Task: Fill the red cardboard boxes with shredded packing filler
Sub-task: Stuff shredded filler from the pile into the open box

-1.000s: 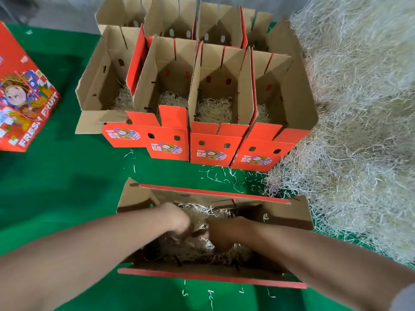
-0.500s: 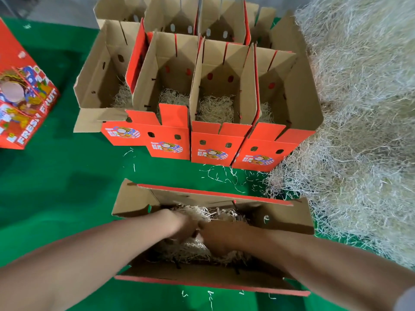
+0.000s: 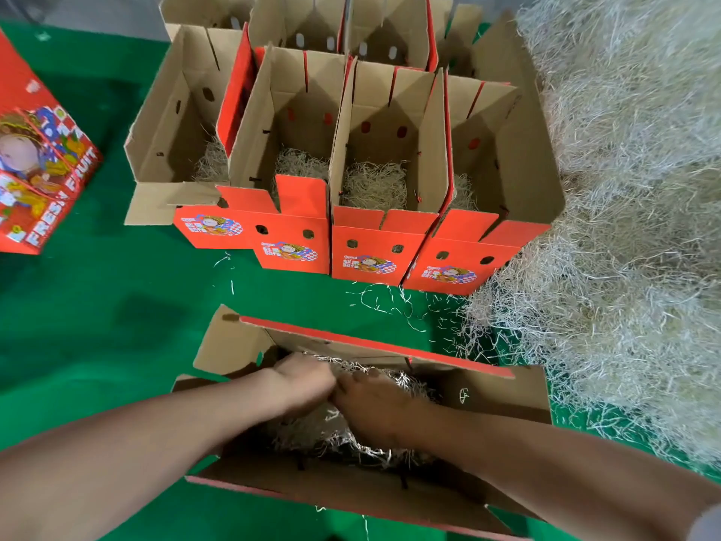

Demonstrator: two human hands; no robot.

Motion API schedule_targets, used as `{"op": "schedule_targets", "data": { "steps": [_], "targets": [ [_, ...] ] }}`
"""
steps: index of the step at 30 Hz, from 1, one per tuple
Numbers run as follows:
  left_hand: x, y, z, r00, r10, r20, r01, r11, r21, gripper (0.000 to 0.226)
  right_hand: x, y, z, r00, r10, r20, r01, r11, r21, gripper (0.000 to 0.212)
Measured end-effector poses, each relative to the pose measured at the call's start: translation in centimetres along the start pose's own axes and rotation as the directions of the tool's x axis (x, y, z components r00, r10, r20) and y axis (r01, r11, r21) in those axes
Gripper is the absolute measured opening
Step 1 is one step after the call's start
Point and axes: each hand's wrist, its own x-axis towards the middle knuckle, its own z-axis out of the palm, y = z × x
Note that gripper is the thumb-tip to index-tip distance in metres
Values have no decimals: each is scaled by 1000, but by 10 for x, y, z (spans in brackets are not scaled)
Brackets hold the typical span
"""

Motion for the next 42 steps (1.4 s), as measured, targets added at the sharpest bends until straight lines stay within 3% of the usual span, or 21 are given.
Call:
{"op": "schedule_targets", "data": {
  "steps": [2, 4, 6, 9, 12, 15, 18, 21, 23, 25, 28, 30, 32, 34, 36, 39, 41, 42],
  "targets": [
    [1, -2, 2, 993, -107, -41, 109, 993, 40, 38, 1, -1, 4, 996, 90, -11, -88, 993, 84, 65],
    [1, -8, 14, 994, -104, 38, 100, 990, 96, 53, 4, -2, 8, 990, 122, 64, -131, 978, 160, 74],
    [0, -15, 30, 974, -72, 213, 28, 979, 201, 60, 5, -1, 10, 977, 81, 197, -98, 992, 78, 68],
    [6, -19, 43, 924, -187, 334, -6, 866, 501, 63, 4, 1, 17, 899, 36, 436, -3, 997, -76, 60],
    [12, -20, 40, 914, -228, 336, 44, 879, 476, 68, -2, 0, 19, 815, 23, 580, 70, 988, -139, 50],
    [12, -21, 34, 931, -248, 268, 121, 903, 413, 62, -10, -4, 9, 862, 28, 506, 43, 991, -127, 40],
    [9, -17, 26, 987, -126, 101, 93, 955, 282, 36, -9, -10, -7, 980, 7, 198, 17, 992, -123, 27],
    [6, -4, 16, 993, -100, -69, 103, 994, 39, 44, -3, -13, -6, 996, 78, -52, -79, 997, -19, 42],
    [5, -3, 22, 999, -44, 14, 45, 996, -76, 40, 0, -10, 2, 991, 129, 27, -131, 987, 93, 55],
    [0, -4, 35, 972, 1, 234, 10, 999, -44, 44, 2, -5, 15, 967, 140, 211, -164, 981, 102, 57],
    [1, -14, 42, 958, -126, 259, 80, 980, 181, 58, 5, 4, 30, 914, 122, 387, -107, 992, -60, 57],
    [0, -16, 32, 929, -214, 303, 82, 915, 396, 59, 2, 7, 35, 907, 115, 406, -54, 986, -158, 58],
    [4, -15, 28, 911, -236, 337, 58, 884, 464, 56, -3, 10, 31, 915, 124, 384, -42, 976, -215, 54],
    [0, -13, 24, 918, -233, 321, 65, 887, 457, 51, -9, 12, 18, 942, 71, 329, -21, 988, -152, 51],
    [-5, -9, 24, 965, -138, 225, 41, 921, 388, 37, -18, 13, -4, 966, 7, 257, -24, 998, 64, 57],
    [-14, -7, 16, 997, 38, -60, -23, 972, 233, 28, -31, 17, -27, 962, 192, 194, -247, 915, 320, 54],
    [-16, -5, 12, 981, 124, -146, -110, 989, 103, 33, -39, 21, -32, 911, 306, 275, -365, 909, 199, 38],
    [-16, -3, 11, 981, 156, -113, -156, 988, 9, 34, -41, 23, -32, 874, 307, 378, -364, 927, 90, 32]
  ]
}}
